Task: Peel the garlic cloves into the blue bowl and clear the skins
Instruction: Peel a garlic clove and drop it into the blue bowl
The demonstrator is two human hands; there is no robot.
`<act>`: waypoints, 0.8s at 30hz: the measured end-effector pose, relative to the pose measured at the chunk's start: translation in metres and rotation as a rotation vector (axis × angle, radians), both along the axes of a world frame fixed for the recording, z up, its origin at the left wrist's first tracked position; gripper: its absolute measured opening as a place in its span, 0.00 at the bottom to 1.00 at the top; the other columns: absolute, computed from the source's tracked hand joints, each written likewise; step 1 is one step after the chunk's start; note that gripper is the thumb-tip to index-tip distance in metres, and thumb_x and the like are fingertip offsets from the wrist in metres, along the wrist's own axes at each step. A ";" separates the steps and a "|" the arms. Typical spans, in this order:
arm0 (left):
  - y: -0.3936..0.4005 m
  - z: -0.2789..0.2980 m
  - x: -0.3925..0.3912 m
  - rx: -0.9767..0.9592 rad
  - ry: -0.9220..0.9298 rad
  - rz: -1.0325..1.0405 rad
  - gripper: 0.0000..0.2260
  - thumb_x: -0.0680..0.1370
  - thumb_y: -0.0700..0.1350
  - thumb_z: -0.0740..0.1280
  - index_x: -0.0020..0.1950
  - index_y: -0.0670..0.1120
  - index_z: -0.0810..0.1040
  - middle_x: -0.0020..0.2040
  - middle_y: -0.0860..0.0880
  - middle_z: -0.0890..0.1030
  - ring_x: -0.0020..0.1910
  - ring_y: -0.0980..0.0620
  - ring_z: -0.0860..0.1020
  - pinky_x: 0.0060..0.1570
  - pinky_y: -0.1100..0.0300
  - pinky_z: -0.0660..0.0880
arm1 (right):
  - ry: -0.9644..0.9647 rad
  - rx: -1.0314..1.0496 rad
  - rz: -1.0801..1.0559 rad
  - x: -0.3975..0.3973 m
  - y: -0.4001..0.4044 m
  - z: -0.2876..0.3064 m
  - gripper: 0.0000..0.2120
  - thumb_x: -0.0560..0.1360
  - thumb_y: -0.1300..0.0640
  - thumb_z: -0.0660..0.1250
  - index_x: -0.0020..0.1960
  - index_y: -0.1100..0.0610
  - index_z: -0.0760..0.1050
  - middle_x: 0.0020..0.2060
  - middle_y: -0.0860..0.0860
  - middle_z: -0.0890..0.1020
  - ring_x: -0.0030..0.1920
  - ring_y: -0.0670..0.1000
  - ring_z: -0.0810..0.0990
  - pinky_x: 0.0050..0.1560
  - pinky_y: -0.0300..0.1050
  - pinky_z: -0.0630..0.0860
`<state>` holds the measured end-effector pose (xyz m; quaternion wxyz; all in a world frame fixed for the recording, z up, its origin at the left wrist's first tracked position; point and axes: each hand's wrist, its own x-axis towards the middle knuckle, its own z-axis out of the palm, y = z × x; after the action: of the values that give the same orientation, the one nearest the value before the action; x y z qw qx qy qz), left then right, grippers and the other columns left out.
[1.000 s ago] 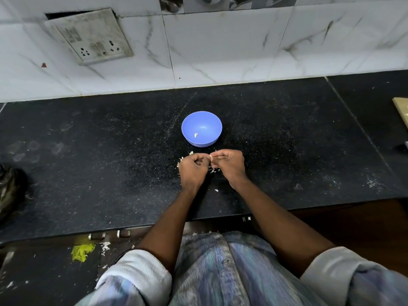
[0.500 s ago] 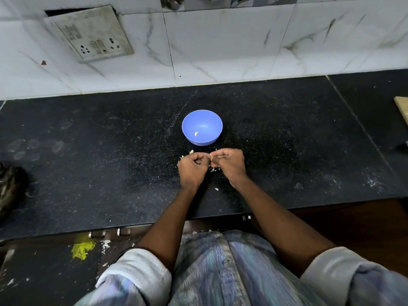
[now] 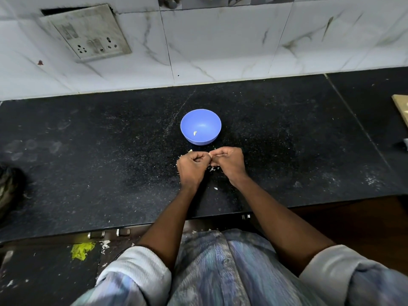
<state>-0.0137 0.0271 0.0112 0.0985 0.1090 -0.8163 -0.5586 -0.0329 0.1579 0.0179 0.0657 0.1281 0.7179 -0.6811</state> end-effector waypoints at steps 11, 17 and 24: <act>-0.002 -0.002 -0.001 0.192 -0.174 0.009 0.03 0.76 0.40 0.75 0.45 0.43 0.89 0.36 0.50 0.87 0.34 0.58 0.83 0.41 0.62 0.80 | -0.028 -0.073 -0.003 0.001 0.001 0.001 0.07 0.74 0.72 0.72 0.51 0.67 0.83 0.40 0.60 0.87 0.37 0.52 0.86 0.41 0.40 0.83; -0.006 -0.003 0.000 0.239 -0.179 -0.040 0.04 0.78 0.42 0.74 0.47 0.45 0.89 0.41 0.49 0.89 0.43 0.46 0.88 0.52 0.47 0.85 | 0.030 0.067 0.046 0.001 0.002 -0.005 0.08 0.76 0.72 0.69 0.50 0.63 0.84 0.40 0.60 0.86 0.37 0.53 0.86 0.41 0.43 0.84; -0.003 0.000 -0.001 0.294 -0.221 -0.010 0.03 0.76 0.39 0.75 0.45 0.43 0.90 0.39 0.46 0.88 0.39 0.46 0.87 0.51 0.43 0.85 | 0.108 0.243 0.047 -0.001 0.003 -0.010 0.10 0.76 0.72 0.69 0.47 0.59 0.85 0.36 0.53 0.86 0.35 0.51 0.85 0.43 0.48 0.85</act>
<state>-0.0147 0.0237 0.0111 -0.0116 0.1787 -0.7321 -0.6572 -0.0343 0.1606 0.0079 0.0266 0.0813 0.8005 -0.5932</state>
